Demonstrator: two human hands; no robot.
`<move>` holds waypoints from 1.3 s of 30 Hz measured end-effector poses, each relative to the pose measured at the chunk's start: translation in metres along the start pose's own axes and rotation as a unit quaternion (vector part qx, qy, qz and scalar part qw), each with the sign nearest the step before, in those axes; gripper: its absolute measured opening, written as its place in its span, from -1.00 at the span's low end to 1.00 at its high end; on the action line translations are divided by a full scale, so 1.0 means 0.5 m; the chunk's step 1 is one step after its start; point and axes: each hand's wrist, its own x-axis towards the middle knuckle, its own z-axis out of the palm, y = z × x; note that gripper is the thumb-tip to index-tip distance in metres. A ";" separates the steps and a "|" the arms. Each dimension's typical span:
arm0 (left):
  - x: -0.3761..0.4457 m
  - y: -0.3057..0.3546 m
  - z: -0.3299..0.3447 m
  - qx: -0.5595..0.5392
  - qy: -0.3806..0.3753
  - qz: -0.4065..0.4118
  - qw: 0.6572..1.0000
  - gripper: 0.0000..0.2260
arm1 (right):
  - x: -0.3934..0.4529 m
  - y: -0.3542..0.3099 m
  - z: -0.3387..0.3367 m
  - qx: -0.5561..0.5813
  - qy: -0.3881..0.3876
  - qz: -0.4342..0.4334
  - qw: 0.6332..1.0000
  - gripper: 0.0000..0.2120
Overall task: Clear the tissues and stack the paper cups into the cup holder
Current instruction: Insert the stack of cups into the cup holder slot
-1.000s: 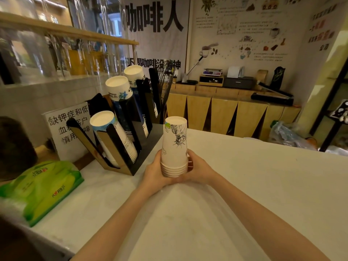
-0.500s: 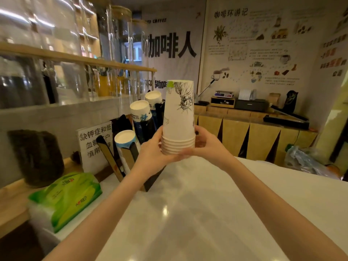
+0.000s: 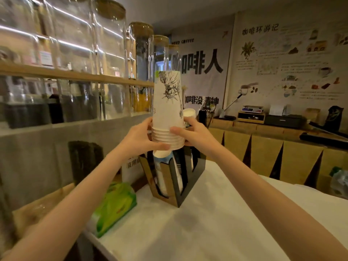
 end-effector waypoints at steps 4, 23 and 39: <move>-0.002 -0.050 -0.003 0.032 -0.016 -0.017 0.999 -0.13 | 0.006 0.013 0.034 -0.009 -0.007 0.022 1.000 -0.47; 0.013 -0.139 0.049 0.124 -0.092 -0.026 0.988 -0.39 | 0.002 0.107 0.105 -0.033 -0.040 0.163 0.985 -0.18; -0.013 -0.113 0.057 0.036 -0.002 0.020 0.999 -0.15 | -0.028 0.136 0.125 0.043 -0.084 0.195 0.976 -0.43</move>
